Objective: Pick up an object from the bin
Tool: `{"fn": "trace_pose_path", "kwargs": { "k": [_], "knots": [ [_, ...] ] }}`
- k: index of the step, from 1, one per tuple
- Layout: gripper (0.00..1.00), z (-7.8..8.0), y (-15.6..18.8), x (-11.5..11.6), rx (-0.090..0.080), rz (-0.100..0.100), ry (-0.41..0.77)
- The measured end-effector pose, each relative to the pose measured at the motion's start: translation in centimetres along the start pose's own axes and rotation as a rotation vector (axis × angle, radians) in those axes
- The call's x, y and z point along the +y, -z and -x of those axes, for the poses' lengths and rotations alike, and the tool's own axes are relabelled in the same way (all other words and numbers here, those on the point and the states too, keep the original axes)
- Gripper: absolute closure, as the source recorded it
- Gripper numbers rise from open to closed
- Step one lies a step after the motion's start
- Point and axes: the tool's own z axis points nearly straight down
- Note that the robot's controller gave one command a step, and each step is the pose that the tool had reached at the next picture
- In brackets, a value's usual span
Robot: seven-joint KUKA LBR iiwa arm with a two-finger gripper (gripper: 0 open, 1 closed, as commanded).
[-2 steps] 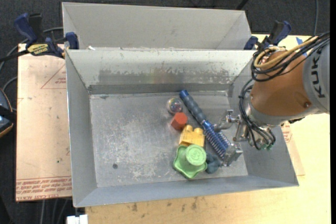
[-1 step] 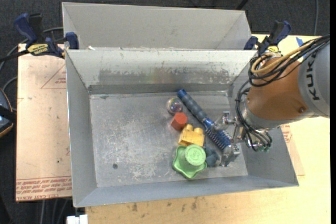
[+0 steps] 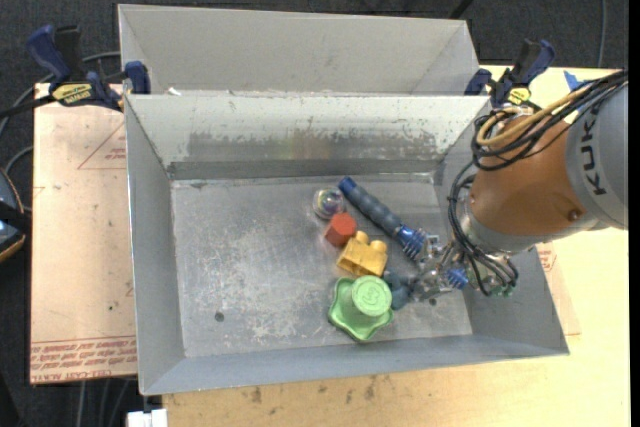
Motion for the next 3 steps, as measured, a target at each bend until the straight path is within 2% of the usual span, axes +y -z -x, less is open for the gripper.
{"fn": "trace_pose_path", "kwargs": {
  "k": [1, 2, 3],
  "knots": [
    [1.0, 4.1, 14.8, 0.1, -0.011, -0.003, 0.067],
    [0.0, 3.8, 14.3, 0.1, -0.001, 0.0, 0.067],
    [0.0, 7.5, 0.2, -2.0, 0.004, 0.002, 0.315]
  ]
}}
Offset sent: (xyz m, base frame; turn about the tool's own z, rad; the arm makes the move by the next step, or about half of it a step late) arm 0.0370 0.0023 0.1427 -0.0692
